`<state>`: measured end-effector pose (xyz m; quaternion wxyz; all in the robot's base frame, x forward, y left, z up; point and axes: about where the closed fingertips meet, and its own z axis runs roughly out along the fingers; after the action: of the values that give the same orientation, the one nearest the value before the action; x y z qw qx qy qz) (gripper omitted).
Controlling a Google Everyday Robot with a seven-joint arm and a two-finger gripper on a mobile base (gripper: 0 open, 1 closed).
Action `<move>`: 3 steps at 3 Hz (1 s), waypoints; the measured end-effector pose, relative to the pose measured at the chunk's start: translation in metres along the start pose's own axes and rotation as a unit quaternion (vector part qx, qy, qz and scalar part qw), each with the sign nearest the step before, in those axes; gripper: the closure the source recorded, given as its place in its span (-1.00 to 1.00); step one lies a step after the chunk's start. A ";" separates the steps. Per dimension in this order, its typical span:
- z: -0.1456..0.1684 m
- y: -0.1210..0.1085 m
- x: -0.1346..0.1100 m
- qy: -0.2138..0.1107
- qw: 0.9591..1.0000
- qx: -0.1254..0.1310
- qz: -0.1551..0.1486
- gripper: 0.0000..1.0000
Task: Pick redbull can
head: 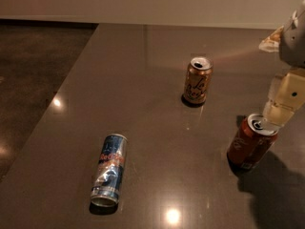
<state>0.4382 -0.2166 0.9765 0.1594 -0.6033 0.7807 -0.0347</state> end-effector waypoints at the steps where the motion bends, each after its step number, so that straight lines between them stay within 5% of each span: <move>1: 0.000 0.000 0.000 0.000 1.000 0.000 0.000 -1.00; 3: -0.007 0.011 -0.041 -0.038 0.997 -0.017 -0.064 -1.00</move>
Offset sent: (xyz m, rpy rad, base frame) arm -0.0032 0.0434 0.0137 0.0451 0.0200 0.1798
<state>0.4345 -0.1756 0.9887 0.1760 -0.6552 0.7346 -0.0086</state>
